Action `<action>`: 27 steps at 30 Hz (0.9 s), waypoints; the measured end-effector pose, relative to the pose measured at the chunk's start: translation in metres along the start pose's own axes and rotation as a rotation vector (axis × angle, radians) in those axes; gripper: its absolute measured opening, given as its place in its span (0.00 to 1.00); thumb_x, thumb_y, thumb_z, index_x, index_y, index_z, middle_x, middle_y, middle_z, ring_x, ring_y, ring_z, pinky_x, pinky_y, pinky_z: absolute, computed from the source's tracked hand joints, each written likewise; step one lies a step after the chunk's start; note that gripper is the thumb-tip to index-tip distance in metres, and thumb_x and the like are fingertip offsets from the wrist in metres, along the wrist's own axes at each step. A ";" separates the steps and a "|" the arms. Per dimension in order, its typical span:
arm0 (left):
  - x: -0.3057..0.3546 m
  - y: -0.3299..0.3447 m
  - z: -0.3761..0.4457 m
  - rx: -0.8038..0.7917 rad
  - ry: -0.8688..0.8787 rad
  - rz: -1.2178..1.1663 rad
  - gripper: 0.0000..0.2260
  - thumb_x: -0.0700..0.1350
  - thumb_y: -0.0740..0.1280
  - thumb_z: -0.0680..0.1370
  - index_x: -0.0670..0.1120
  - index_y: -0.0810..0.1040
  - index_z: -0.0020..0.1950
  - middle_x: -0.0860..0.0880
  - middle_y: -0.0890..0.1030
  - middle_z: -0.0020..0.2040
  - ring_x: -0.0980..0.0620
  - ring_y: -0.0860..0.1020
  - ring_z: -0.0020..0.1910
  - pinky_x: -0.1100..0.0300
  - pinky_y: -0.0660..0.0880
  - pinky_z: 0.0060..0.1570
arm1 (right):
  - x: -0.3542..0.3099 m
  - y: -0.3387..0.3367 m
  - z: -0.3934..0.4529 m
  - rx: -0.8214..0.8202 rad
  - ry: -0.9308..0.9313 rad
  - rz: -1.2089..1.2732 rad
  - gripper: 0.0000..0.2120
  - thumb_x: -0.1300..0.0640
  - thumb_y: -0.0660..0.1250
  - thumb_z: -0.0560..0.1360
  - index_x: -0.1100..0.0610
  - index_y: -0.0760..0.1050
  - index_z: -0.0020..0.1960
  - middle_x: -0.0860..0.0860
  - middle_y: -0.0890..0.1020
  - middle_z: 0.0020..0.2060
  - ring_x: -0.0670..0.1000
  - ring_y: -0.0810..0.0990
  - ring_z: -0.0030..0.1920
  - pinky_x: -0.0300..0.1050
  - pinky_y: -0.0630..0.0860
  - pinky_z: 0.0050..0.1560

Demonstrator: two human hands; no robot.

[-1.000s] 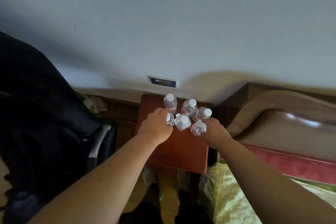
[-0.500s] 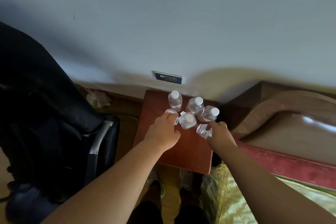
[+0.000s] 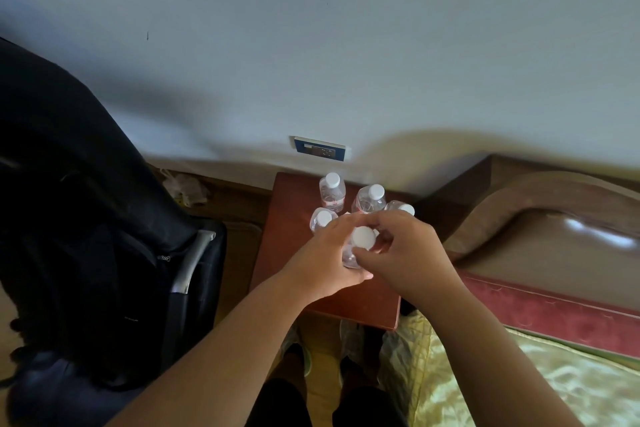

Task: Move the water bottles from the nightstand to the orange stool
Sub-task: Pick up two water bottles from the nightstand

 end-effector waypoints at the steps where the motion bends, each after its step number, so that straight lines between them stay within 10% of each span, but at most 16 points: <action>1: 0.001 -0.003 -0.001 0.032 0.015 -0.019 0.30 0.48 0.77 0.71 0.59 0.68 0.70 0.68 0.72 0.60 0.62 0.75 0.59 0.66 0.74 0.56 | -0.006 -0.002 0.000 0.000 -0.011 0.016 0.16 0.50 0.76 0.67 0.41 0.79 0.53 0.36 0.79 0.43 0.36 0.78 0.43 0.30 0.71 0.41; 8: -0.015 -0.027 -0.018 0.195 -0.082 0.118 0.31 0.63 0.75 0.67 0.62 0.69 0.67 0.62 0.76 0.61 0.63 0.75 0.59 0.66 0.73 0.57 | -0.003 0.009 0.021 -0.011 0.038 0.315 0.07 0.42 0.67 0.78 0.39 0.81 0.53 0.35 0.83 0.42 0.38 0.82 0.44 0.36 0.76 0.42; 19: -0.036 -0.049 -0.048 0.297 -0.182 -0.022 0.27 0.52 0.76 0.73 0.60 0.66 0.66 0.59 0.71 0.62 0.62 0.73 0.61 0.66 0.71 0.59 | 0.108 0.109 0.088 -0.306 0.113 -0.332 0.30 0.47 0.65 0.72 0.41 0.65 0.74 0.45 0.66 0.76 0.57 0.66 0.75 0.62 0.68 0.70; 27: -0.034 -0.059 -0.058 0.379 -0.191 -0.036 0.29 0.53 0.77 0.71 0.59 0.67 0.68 0.59 0.71 0.63 0.61 0.72 0.62 0.60 0.75 0.61 | 0.113 0.119 0.087 -0.236 0.147 -0.311 0.23 0.67 0.68 0.71 0.49 0.77 0.62 0.51 0.69 0.65 0.57 0.75 0.62 0.52 0.76 0.58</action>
Point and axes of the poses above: each hand's wrist, its own z-axis towards the middle knuckle, its own y-axis out of the palm, x = y × z, the point moved 4 cm from there along z, towards the middle knuckle
